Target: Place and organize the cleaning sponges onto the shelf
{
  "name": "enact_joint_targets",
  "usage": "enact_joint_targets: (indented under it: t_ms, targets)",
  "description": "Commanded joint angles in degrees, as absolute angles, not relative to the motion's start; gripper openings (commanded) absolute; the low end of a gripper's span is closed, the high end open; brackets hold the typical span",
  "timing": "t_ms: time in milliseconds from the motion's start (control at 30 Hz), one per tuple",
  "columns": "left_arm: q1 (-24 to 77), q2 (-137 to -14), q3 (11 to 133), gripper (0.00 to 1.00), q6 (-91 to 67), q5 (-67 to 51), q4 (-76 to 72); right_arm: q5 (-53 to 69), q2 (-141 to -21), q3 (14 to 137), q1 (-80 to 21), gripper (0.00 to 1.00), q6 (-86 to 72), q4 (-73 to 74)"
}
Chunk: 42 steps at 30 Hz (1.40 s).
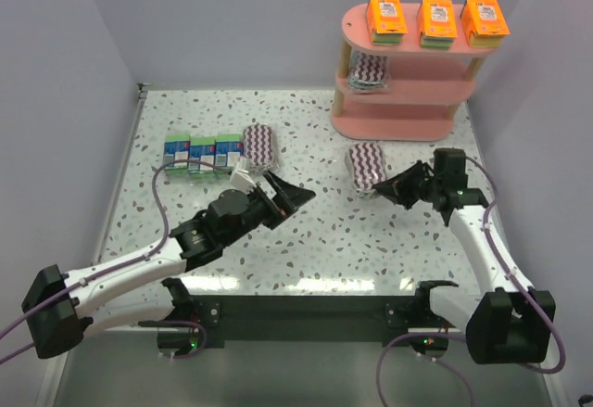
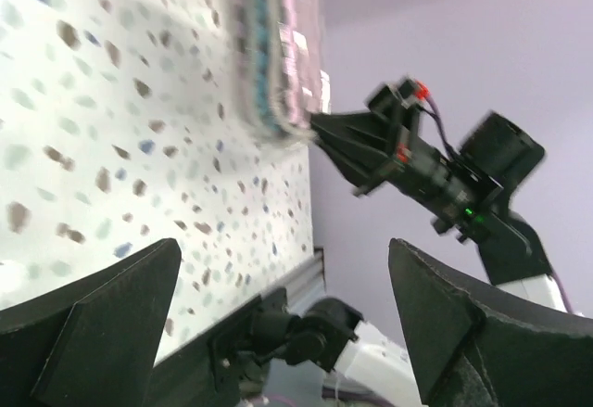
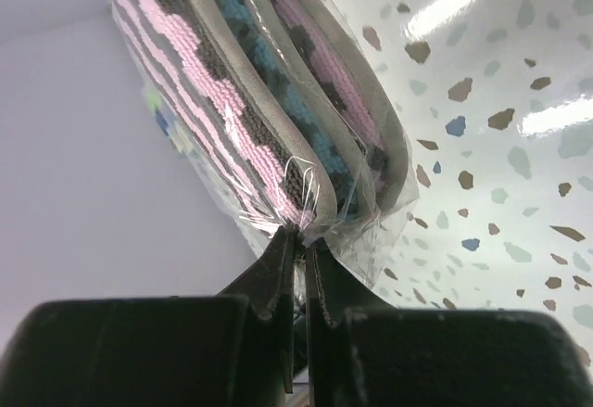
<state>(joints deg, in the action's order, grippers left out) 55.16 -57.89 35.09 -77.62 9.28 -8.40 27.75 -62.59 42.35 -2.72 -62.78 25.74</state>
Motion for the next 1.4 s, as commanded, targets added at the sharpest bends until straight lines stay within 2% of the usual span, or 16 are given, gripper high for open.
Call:
enact_joint_targets:
  t_ms: [0,133,433,567,667,867,1367]
  targets:
    - [51.51,-53.45,36.47,1.0,-71.9,12.83,3.07,31.64,-61.16,49.63,2.46,0.0,-60.12,32.59]
    - [47.47,-50.46,37.88,1.0,-69.26,12.92,8.59,31.03,-61.52,56.67,5.0,0.0,-60.29,37.69]
    - [46.32,-47.64,42.36,1.0,-66.62,12.92,14.67,23.12,-68.9,74.52,15.37,0.0,-59.5,45.71]
    - [46.06,-46.15,43.24,1.0,-65.04,13.8,15.99,22.86,-71.71,77.34,19.06,0.0,-61.6,39.04]
    - [45.18,-45.44,43.59,1.0,-64.25,14.06,17.22,23.29,-72.86,75.85,19.69,0.0,-65.02,28.58]
    - [43.42,-45.09,43.86,1.0,-62.14,13.36,16.61,28.82,-82.24,75.94,19.69,0.0,-69.25,11.2]
    - [39.64,-46.85,42.1,1.0,-60.03,8.53,15.21,35.5,-100.71,87.52,17.67,0.0,-75.15,0.7]
